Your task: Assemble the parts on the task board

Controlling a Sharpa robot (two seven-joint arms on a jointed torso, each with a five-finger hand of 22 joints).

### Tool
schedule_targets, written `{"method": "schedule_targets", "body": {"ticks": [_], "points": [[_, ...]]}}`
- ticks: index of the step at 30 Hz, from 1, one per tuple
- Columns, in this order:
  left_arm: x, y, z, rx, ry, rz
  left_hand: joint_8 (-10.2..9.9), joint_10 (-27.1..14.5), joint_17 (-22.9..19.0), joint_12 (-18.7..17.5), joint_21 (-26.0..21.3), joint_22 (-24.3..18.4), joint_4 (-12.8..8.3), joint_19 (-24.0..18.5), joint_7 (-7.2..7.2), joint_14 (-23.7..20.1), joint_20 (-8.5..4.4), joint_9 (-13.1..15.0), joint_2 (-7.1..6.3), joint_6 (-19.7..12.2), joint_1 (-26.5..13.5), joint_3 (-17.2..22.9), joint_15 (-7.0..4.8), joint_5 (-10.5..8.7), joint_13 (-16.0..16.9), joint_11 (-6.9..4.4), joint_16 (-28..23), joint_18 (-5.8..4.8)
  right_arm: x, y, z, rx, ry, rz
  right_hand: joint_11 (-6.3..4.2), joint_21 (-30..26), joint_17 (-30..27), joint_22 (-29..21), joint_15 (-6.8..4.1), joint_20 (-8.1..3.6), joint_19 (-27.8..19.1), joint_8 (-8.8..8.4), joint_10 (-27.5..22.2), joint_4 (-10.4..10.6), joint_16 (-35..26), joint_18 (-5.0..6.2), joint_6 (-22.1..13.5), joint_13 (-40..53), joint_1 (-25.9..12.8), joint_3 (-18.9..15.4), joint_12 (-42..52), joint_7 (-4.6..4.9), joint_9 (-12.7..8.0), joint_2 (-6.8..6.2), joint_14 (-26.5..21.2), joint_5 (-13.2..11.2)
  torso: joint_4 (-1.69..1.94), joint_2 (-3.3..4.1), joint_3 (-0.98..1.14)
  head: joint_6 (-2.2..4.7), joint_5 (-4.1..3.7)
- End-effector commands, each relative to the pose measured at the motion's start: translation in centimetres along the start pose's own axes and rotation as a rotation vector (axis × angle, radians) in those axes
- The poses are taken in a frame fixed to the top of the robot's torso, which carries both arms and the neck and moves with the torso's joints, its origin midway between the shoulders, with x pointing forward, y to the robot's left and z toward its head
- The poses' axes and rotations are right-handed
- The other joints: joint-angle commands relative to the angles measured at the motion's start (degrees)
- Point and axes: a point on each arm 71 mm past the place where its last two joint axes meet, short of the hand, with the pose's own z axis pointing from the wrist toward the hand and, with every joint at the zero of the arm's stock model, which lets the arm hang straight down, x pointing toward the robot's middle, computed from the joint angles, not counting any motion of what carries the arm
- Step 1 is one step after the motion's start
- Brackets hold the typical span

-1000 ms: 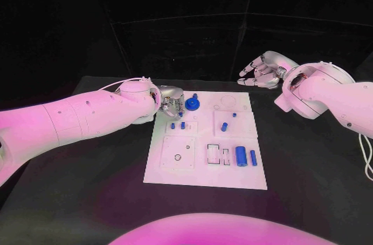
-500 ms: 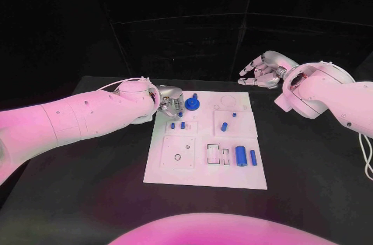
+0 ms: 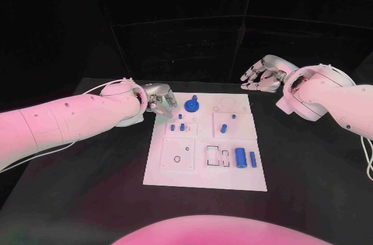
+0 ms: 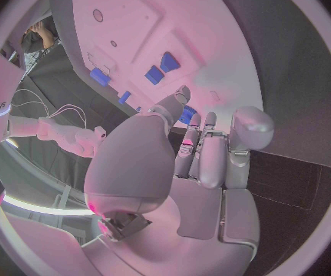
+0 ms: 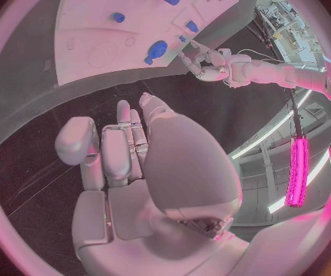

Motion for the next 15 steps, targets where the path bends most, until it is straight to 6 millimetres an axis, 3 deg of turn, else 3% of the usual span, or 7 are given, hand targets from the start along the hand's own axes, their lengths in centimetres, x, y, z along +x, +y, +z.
{"method": "schedule_targets", "body": {"ticks": [1,4,5,9,12,15], "points": [[-1.3,0.3,-0.5,0.045,-0.130,-0.197,0.92,1.98,-0.35,1.49,-0.85,-0.62,0.11,-0.14,0.86,0.35,0.33,0.26,0.63,1.77,0.68,-0.13,-0.11,-0.26,0.43,-0.44,-0.38,0.91,0.3,0.2,-0.1,-0.062,0.015,-0.105,-0.11,0.07,0.01,0.48,-0.20,0.20,0.36,0.36,1.30,-0.41,-0.28,0.62,1.26,-3.47,1.40,1.09,-2.88,-0.21,0.03,-0.13,1.05,-0.58,-0.06,-0.01,0.00,0.20,-0.16],[-1.9,1.1,-1.2,0.060,-0.191,-0.362,2.20,6.12,-0.62,4.29,-1.22,-0.84,0.49,-0.30,1.62,0.15,-0.10,0.52,1.74,4.29,0.53,0.46,-0.59,-0.21,1.18,-1.08,-0.52,0.93,0.8,0.2,-0.4,-0.092,0.018,-0.170,-0.35,0.41,0.04,1.08,-0.24,0.18,0.80,0.13,3.00,-1.03,-0.41,0.48,2.64,-6.99,2.68,2.30,-5.36,-0.58,0.01,-0.38,1.22,-0.71,-0.09,0.02,0.03,0.67,-1.08],[-2.1,1.3,-1.4,0.071,-0.209,-0.435,2.58,7.16,-0.96,4.92,-1.68,-1.17,0.61,-0.52,1.68,-0.05,-0.13,0.60,1.98,5.01,0.45,0.69,-0.68,-0.21,1.35,-1.14,-0.69,0.98,1.1,0.2,-0.5,-0.102,0.021,-0.195,-0.36,0.49,0.07,1.23,-0.27,0.17,0.89,0.03,3.28,-1.22,-0.41,0.45,2.85,-7.63,2.97,2.58,-5.81,-0.72,0.00,-0.42,1.26,-0.72,-0.08,0.05,0.04,0.86,-1.80],[-2.5,1.6,-2.0,0.123,-0.251,-0.781,2.96,8.90,-9.06,6.47,-11.12,-8.42,1.16,-4.85,1.55,-3.90,-0.26,0.39,3.21,5.77,0.26,2.02,-0.83,-0.16,1.56,-1.49,-4.99,2.62,2.4,0.2,-0.9,-0.135,0.042,-0.291,-0.35,0.51,-0.02,1.33,-0.16,0.21,1.02,-0.95,4.63,-1.67,-0.67,0.43,3.57,-11.48,3.47,4.13,-8.47,-0.84,-0.15,-0.83,1.38,-2.07,-0.02,0.03,0.04,1.44,-4.10],[-2.6,1.2,-2.3,0.169,-0.265,-0.995,3.06,8.92,-13.36,7.20,-15.98,-11.99,1.45,-7.45,1.42,-6.39,-0.27,0.22,3.33,5.84,-0.14,2.34,-0.79,-0.16,1.59,-1.60,-7.36,3.40,3.6,0.1,-1.1,-0.148,0.064,-0.357,-0.12,0.54,0.05,1.41,-0.07,0.35,1.07,-1.55,4.76,-1.73,-0.68,0.38,3.64,-13.14,3.32,4.78,-9.67,-0.78,-0.21,-1.19,1.46,-2.38,0.06,0.06,-0.03,1.90,-4.94],[-2.5,0.7,-2.4,0.199,-0.271,-1.119,3.24,9.05,-18.31,8.00,-21.69,-16.22,1.62,-10.42,1.29,-9.34,-0.21,0.13,3.22,5.98,-0.46,2.37,-0.79,-0.17,1.68,-1.70,-10.22,4.29,4.5,-0.1,-1.2,-0.150,0.079,-0.405,0.28,0.82,-0.24,1.88,0.23,0.54,1.31,-2.30,4.22,-1.54,-0.89,0.27,3.15,-14.52,2.89,5.12,-10.84,-0.42,-0.32,-1.61,1.54,-2.66,-0.01,0.06,-0.07,2.26,-5.12]]}}
